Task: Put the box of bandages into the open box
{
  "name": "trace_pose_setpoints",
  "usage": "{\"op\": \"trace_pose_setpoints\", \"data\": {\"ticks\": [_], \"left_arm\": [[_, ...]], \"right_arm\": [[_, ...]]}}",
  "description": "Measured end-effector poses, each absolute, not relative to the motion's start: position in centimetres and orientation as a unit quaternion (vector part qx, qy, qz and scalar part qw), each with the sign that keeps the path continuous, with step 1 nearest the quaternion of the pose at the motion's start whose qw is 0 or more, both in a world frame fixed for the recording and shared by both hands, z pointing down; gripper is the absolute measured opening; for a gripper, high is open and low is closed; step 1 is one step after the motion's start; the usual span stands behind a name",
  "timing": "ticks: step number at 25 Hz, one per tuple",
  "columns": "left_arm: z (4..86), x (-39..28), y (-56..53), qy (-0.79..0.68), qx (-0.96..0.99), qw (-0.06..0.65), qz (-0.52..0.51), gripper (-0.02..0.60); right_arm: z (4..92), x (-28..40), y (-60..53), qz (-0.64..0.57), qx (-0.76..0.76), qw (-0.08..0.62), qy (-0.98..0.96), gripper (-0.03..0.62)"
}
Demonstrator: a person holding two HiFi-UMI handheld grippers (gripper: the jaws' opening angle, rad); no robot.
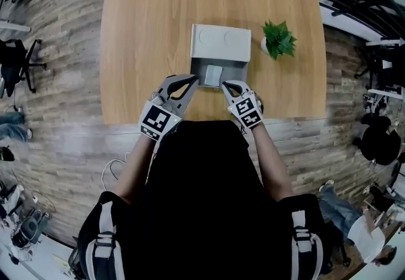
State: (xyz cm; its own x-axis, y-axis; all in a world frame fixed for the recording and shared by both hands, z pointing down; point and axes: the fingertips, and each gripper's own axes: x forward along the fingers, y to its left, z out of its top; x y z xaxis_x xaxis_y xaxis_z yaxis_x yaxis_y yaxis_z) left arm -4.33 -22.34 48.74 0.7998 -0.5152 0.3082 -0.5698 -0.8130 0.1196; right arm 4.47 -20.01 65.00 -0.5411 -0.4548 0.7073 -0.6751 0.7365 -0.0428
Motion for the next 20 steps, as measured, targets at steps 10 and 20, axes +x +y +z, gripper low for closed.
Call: {"op": "trace_pose_setpoints", "data": {"ticks": [10, 20], "left_arm": [[47.7, -2.4, -20.8, -0.279, 0.946, 0.092, 0.138, 0.023], [46.3, -0.7, -19.1, -0.276, 0.948, 0.075, 0.143, 0.023]], "right_arm": [[59.9, 4.7, -18.4, 0.139, 0.323, 0.301, -0.886, 0.025], [55.4, 5.6, -18.0, 0.12, 0.335, 0.25, -0.901, 0.025]]}}
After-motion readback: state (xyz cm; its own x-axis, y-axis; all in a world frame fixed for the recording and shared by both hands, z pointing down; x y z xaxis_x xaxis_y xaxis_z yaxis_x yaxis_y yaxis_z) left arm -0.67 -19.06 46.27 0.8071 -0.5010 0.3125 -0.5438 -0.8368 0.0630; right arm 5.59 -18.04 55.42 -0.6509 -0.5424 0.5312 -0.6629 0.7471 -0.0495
